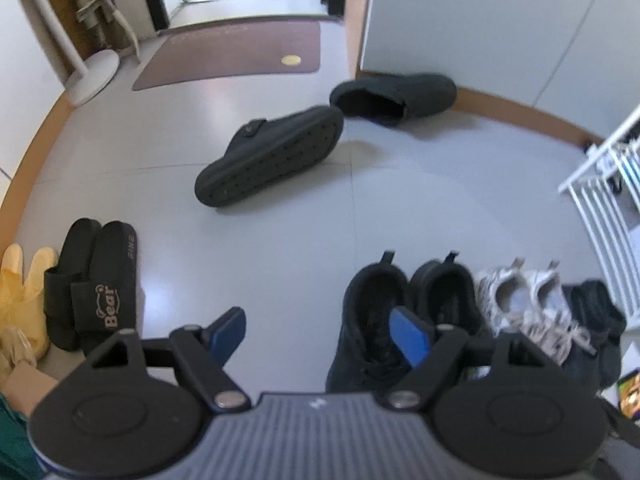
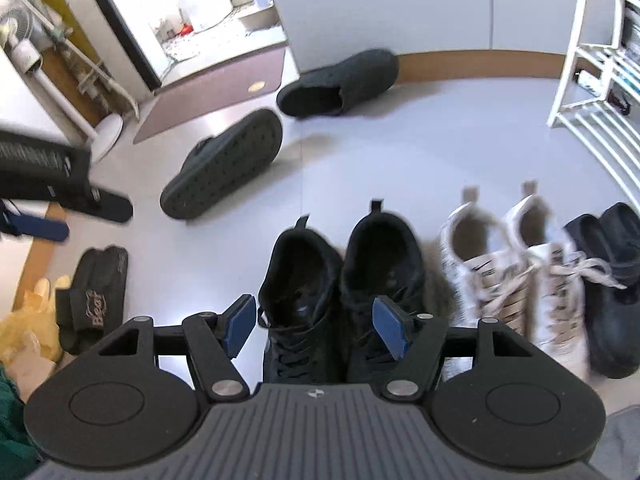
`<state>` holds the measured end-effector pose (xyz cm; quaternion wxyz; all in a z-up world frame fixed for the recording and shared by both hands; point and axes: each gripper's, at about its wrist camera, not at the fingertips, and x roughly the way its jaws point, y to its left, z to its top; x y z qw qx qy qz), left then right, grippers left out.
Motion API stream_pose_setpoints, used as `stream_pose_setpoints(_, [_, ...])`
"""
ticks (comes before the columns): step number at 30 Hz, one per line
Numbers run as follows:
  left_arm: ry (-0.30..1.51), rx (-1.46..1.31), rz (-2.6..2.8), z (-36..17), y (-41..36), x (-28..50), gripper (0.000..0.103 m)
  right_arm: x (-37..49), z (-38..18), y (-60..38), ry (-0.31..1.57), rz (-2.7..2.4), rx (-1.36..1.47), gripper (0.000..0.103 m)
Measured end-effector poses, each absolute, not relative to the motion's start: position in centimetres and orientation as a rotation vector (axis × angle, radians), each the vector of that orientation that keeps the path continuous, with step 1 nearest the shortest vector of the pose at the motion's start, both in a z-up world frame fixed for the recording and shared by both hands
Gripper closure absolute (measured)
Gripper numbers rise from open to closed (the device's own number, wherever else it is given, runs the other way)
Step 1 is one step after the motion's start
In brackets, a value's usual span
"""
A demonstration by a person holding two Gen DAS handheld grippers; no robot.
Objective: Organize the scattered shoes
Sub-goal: 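Raise the left tool from the row and move it toward the black clogs by the wall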
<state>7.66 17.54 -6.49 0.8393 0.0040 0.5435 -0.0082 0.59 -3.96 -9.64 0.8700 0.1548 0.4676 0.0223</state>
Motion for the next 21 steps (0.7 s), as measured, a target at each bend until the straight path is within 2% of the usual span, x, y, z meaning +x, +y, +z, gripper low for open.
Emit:
stream_pose_setpoints(6, [1.106, -0.026, -0.044, -4.3, 15.0, 7.4, 0.022, 0.3, -2.3, -6.8, 0.904, 0.098, 0.273, 0.032])
stream_pose_setpoints(10, [1.101, -0.054, -0.058, -3.8, 13.2, 7.5, 0.022, -0.5, 2.9, -10.1, 0.853, 0.077, 0.242, 0.026])
stream_pose_setpoints(13, [1.08, -0.078, -0.074, -3.0, 11.9, 7.3, 0.021, -1.0, 5.1, -11.7, 0.828, 0.045, 0.195, 0.022])
stream_pose_setpoints(19, [1.058, -0.088, -0.107, -2.1, 9.8, 6.7, 0.021, -1.6, 7.7, -13.3, 0.818, 0.014, 0.165, 0.022])
stream_pose_setpoints(21, [1.055, -0.086, -0.101, -2.2, 9.8, 6.6, 0.021, -1.5, 8.8, -13.5, 0.814, 0.021, 0.163, 0.018])
